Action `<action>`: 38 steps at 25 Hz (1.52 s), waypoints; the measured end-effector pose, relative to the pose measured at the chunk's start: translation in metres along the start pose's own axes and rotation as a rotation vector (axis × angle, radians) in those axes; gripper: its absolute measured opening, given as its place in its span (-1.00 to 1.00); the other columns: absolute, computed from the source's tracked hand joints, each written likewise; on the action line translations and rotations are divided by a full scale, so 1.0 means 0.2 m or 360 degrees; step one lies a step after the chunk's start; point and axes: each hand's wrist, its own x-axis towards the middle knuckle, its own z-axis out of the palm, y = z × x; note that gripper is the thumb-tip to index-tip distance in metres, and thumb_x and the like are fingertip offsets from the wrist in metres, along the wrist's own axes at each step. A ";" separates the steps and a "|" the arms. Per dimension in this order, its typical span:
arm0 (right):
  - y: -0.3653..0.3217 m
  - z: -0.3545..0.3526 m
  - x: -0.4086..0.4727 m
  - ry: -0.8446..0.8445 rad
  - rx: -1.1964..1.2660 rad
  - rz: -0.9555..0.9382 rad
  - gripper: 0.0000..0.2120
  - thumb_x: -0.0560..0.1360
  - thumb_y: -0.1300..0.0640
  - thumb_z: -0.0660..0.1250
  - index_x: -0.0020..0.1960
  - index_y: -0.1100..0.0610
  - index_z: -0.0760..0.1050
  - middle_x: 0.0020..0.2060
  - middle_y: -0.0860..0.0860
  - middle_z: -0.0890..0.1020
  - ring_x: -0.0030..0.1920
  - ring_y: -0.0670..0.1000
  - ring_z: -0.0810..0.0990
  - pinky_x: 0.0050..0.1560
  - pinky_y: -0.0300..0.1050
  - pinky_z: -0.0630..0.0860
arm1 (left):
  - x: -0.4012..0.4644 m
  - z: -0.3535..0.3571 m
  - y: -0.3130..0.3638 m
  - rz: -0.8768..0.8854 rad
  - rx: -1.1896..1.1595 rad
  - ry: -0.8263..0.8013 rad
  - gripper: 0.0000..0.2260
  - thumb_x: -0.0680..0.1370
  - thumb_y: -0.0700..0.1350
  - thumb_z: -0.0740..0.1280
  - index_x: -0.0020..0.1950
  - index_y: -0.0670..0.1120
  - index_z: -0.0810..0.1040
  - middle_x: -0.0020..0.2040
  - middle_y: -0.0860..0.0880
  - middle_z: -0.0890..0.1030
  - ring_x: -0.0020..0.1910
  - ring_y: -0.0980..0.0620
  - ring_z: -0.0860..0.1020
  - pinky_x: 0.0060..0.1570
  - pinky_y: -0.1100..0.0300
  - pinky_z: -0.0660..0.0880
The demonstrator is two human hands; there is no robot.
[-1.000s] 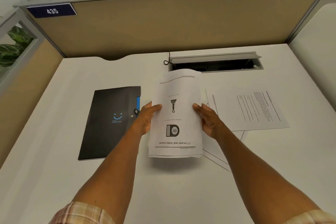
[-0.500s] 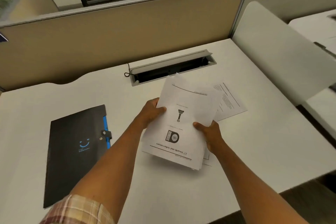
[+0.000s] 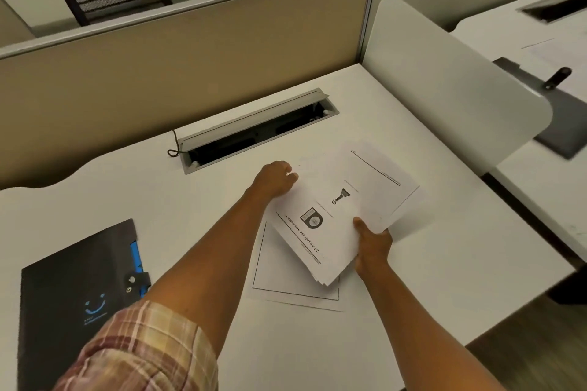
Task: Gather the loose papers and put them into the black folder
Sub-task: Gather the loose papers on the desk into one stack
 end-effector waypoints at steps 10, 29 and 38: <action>0.04 0.16 0.14 0.0243 0.0206 0.0156 -0.63 0.40 0.30 0.49 0.15 0.06 0.51 0.01 -0.03 0.64 0.04 0.08 0.64 0.15 0.01 0.57 | 0.27 0.14 0.13 -0.0072 0.0437 -0.0073 -0.27 0.46 0.33 0.30 0.44 -0.14 0.33 0.40 -0.18 0.38 0.39 -0.20 0.38 0.33 -0.11 0.37; 0.02 0.16 0.15 0.0110 0.0005 0.0204 -0.56 0.43 0.24 0.48 0.27 0.15 0.48 0.09 0.03 0.63 0.00 0.06 0.61 0.01 -0.12 0.52 | 0.34 0.06 0.17 0.0082 0.0191 -0.0313 -0.52 0.44 0.10 0.50 0.22 -0.17 0.54 0.15 -0.16 0.61 0.11 -0.18 0.57 0.00 0.10 0.44; -0.10 0.11 0.15 -0.0216 -0.0058 -0.0072 -0.45 0.34 0.03 0.56 0.25 0.12 0.47 0.14 0.08 0.66 0.12 0.09 0.64 0.19 0.13 0.56 | 0.10 -0.20 0.16 0.0221 -0.0467 -0.0320 -0.71 0.50 0.08 0.45 0.16 0.00 0.58 0.09 -0.07 0.67 -0.06 -0.06 0.64 -0.11 0.10 0.51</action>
